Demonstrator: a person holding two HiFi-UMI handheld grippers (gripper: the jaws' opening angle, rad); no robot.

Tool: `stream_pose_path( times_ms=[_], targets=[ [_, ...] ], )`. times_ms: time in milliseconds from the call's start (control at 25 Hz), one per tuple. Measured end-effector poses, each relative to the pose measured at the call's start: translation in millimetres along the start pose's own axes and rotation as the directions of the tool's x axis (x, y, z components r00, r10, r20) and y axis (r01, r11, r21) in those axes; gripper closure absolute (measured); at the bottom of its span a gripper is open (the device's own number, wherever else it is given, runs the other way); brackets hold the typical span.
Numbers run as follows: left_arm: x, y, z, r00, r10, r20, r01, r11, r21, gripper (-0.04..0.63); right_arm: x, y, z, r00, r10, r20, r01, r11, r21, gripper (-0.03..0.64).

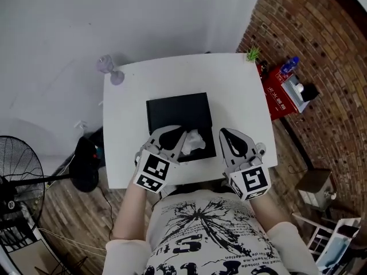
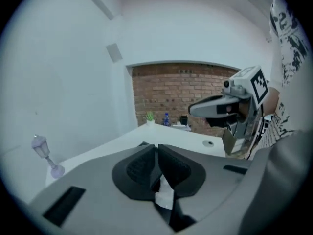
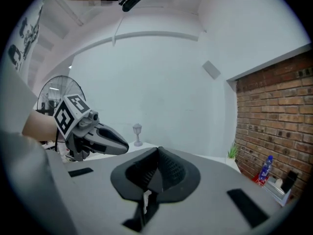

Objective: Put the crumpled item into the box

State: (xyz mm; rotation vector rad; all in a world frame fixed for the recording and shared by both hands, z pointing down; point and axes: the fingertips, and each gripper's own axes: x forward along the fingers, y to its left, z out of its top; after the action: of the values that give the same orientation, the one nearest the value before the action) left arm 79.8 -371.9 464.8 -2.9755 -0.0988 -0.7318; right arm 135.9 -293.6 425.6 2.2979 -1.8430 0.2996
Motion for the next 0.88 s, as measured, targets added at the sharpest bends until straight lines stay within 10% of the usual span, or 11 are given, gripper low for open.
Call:
stream_pose_path(
  times_ms=[480,880],
  targets=[
    [-116,43,58,0.905,0.272,0.327,-0.231,0.960,-0.160,0.581,2,34,51,0.993,0.071,0.093,-0.059,0.991,-0.120,0.603],
    [-162,49,40,0.883,0.326,0.337,-0.273,0.942,-0.195,0.581,9,61,55,0.989,0.098,0.108,-0.083,0.987,-0.137,0.603]
  ],
)
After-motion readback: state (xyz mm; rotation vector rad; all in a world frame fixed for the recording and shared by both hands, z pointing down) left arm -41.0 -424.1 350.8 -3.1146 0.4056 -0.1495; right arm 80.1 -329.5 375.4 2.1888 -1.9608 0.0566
